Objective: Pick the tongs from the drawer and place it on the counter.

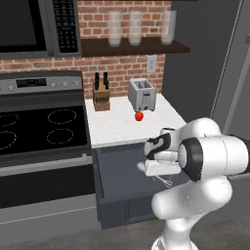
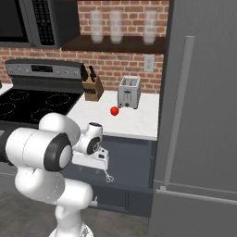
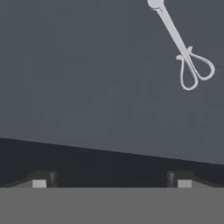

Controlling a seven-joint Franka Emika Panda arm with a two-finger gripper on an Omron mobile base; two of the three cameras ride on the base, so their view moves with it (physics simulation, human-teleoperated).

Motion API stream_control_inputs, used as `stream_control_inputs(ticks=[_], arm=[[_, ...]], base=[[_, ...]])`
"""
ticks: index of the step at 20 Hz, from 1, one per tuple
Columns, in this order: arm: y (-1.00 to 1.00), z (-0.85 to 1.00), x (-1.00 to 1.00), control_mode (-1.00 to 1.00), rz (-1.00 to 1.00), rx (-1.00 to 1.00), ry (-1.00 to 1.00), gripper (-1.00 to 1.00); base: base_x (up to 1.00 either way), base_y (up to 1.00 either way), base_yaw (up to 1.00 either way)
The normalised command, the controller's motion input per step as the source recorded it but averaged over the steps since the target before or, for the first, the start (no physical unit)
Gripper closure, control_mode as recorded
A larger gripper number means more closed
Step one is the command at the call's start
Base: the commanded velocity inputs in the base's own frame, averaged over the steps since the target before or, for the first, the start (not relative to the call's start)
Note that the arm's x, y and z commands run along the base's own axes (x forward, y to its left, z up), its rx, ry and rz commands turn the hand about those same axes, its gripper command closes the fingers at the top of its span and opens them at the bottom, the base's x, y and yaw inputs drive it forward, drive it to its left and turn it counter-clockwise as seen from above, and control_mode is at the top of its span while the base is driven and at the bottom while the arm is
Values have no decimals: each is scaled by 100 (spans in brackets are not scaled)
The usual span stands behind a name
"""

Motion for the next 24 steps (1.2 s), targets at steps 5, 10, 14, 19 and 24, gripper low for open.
stream_control_inputs(ticks=[5,10,14,19,24], arm=[[0,30,83,-100,5,7,-4,-100],[0,5,74,-100,11,1,-5,-100],[-5,-17,31,-100,15,-1,0,-100],[-6,-66,16,-100,18,-2,-3,-100],[-31,-58,2,-100,21,0,-9,-100]], base=[[0,0,0],[0,0,0],[0,0,0],[0,0,0],[0,0,0]])
